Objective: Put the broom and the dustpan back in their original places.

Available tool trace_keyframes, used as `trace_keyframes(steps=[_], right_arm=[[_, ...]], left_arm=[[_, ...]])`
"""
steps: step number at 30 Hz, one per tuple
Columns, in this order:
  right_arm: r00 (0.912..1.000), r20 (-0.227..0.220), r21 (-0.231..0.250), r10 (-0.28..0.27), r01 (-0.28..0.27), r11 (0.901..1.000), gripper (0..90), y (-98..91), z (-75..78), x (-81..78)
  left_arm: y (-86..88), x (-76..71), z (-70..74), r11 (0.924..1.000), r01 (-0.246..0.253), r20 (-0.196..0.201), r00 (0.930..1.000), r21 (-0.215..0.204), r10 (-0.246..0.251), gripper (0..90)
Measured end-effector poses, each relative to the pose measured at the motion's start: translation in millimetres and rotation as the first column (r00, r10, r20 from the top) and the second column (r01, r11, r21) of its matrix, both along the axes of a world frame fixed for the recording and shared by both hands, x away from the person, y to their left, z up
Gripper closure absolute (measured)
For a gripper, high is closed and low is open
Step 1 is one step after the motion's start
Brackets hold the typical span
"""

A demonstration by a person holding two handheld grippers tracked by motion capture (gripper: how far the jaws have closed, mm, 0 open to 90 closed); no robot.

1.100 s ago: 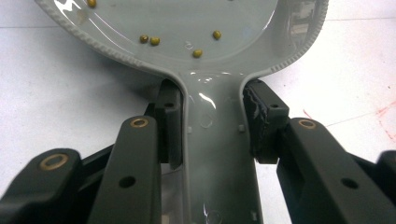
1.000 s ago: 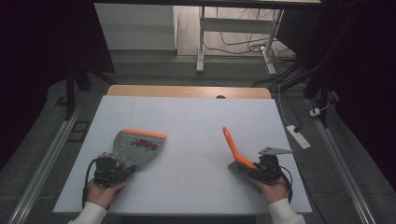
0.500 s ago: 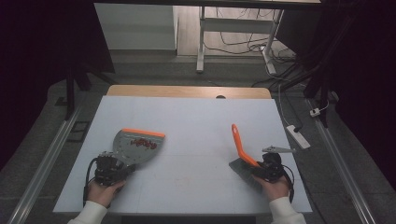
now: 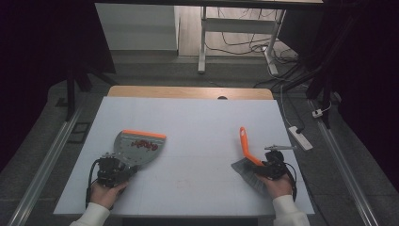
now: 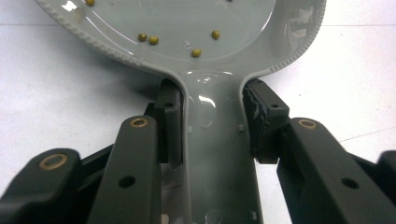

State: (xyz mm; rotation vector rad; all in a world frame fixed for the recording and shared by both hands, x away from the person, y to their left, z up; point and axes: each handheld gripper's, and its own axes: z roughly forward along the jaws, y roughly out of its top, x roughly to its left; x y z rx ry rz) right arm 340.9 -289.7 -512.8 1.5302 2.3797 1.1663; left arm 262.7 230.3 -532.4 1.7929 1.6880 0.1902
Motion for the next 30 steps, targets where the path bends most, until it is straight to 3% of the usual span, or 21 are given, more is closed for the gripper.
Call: trace_keyframes(steps=[9,14,17,20,23,30], right_arm=[[0.9998,0.008,-0.027,-0.016,0.016,0.9995,46.5,-1.0,-1.7,3.6],[0.9989,0.020,-0.061,-0.042,0.043,0.9972,39.8,-0.7,-0.3,4.1],[0.9971,0.052,-0.090,-0.056,0.060,0.9941,37.2,-0.9,1.2,3.5],[0.9944,0.083,-0.089,-0.066,0.073,0.9933,37.0,-2.8,5.3,2.4],[0.9920,0.113,-0.094,-0.057,0.068,0.9933,37.7,-3.4,9.2,-0.6],[0.9819,0.188,-0.095,0.028,-0.010,0.9954,39.1,-0.7,16.2,-8.0]], left_arm=[[-1.1,-2.6,1.6,0.9997,0.006,0.003,1.0000,-0.023,-0.006,59.3],[3.3,-7.9,5.7,0.9994,0.030,0.024,0.9993,0.015,-0.030,40.8],[6.3,-12.8,8.8,0.9985,0.040,0.042,0.9982,0.037,-0.042,37.3],[7.7,-15.9,13.8,0.9970,0.051,0.073,0.9958,0.059,-0.055,35.1],[8.8,-17.8,17.5,0.9934,0.077,0.099,0.9914,0.085,-0.085,33.8],[14.1,-18.1,26.2,0.9803,0.171,0.169,0.9679,0.099,-0.186,34.1]])
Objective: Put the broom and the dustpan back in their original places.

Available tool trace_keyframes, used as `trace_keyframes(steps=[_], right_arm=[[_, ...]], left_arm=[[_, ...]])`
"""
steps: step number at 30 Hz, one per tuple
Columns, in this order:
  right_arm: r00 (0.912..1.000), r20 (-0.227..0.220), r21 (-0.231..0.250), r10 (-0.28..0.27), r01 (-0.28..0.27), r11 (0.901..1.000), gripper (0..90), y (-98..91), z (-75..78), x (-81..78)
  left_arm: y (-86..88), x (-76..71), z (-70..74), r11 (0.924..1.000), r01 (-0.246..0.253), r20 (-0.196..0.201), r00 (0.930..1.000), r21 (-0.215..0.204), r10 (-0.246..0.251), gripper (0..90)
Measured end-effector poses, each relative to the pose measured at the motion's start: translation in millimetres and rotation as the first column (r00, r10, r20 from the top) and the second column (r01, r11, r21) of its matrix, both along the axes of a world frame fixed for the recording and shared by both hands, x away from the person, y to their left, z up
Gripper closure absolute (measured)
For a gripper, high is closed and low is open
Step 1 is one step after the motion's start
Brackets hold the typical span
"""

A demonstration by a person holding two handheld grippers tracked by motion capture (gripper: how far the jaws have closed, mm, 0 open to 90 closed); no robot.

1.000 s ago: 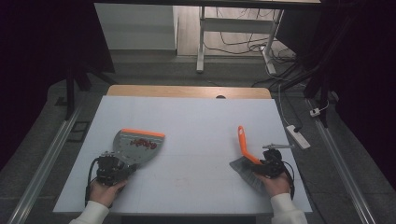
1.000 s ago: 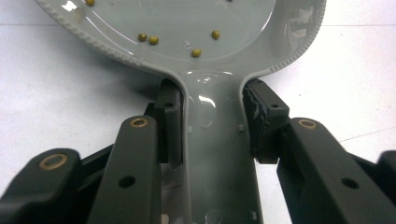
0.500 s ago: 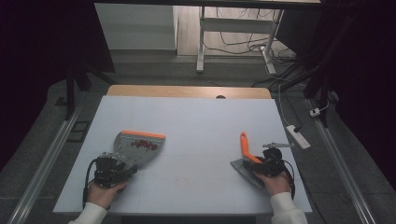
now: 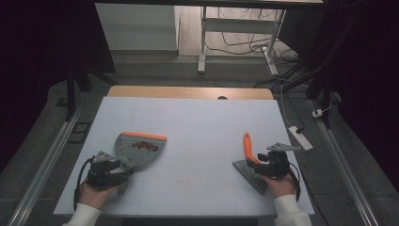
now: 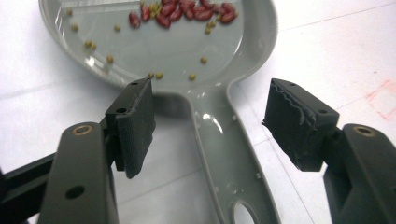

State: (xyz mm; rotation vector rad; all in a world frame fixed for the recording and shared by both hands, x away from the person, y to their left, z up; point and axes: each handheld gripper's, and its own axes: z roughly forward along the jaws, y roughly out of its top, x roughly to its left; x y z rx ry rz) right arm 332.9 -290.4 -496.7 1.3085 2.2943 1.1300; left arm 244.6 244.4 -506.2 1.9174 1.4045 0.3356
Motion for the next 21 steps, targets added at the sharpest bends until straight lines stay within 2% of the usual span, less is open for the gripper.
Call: trace_keyframes(steps=[4,8,11,15,21], right_arm=[[0.9982,0.037,0.009,0.048,-0.048,0.9988,39.8,4.6,3.3,-4.8],[0.9916,0.065,-0.009,0.111,-0.111,0.9938,40.0,10.6,4.8,-8.3],[0.9857,0.072,-0.016,0.152,-0.152,0.9883,40.2,14.3,3.7,-10.3],[0.9796,0.082,-0.010,0.183,-0.183,0.9830,40.2,15.8,2.0,-10.7],[0.9673,0.107,-0.022,0.230,-0.229,0.9732,40.3,22.4,0.9,-11.8]], left_arm=[[-3.3,2.7,1.8,0.9979,0.064,0.024,0.9977,-0.007,-0.064,34.4],[-11.2,10.4,2.8,0.9862,0.166,0.029,0.9858,-0.008,-0.165,35.0],[-16.8,17.6,2.1,0.9760,0.217,0.030,0.9758,-0.014,-0.217,35.4],[-20.9,24.0,-0.8,0.9681,0.249,0.015,0.9684,-0.027,-0.249,35.3],[-27.0,31.4,-3.9,0.9617,0.273,-0.003,0.9620,-0.025,-0.273,35.3]])
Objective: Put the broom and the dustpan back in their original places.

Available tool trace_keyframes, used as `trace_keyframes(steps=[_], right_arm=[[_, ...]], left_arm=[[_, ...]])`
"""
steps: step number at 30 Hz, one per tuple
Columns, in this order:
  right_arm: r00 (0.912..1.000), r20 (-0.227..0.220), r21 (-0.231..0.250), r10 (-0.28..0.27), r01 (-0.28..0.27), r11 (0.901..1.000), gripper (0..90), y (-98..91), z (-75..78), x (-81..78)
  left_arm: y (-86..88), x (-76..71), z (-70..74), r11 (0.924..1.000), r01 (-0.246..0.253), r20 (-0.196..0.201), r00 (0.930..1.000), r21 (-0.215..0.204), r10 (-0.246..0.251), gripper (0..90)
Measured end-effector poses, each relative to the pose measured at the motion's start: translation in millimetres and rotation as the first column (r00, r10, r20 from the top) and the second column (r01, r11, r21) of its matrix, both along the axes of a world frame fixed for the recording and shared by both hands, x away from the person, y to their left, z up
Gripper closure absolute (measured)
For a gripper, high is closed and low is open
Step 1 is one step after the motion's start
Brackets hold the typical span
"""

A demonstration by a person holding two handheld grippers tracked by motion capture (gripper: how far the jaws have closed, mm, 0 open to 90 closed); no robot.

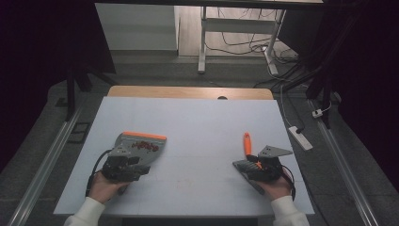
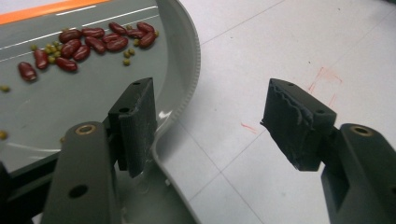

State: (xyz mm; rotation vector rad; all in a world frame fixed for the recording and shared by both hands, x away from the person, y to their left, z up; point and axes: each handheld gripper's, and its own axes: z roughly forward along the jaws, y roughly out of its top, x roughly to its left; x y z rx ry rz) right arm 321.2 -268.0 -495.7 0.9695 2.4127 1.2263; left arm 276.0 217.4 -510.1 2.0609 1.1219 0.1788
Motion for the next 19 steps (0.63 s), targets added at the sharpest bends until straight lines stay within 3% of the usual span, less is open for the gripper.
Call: trace_keyframes(steps=[4,7,19], right_arm=[[0.9996,0.012,-0.003,0.026,-0.026,0.9997,40.6,2.4,-0.4,-0.8],[0.9993,0.021,-0.007,0.031,-0.031,0.9995,40.9,2.8,-0.4,-1.0],[0.9983,0.046,-0.008,0.035,-0.034,0.9994,42.0,1.2,0.5,-2.9]], left_arm=[[-2.9,-0.8,-1.3,0.9998,0.011,-0.013,0.9999,0.016,-0.011,35.0],[-1.1,-1.9,-0.7,1.0000,0.006,-0.013,0.9999,0.003,-0.006,35.0],[1.7,-7.0,2.8,0.9999,-0.011,0.014,0.9998,-0.013,0.011,34.9]])
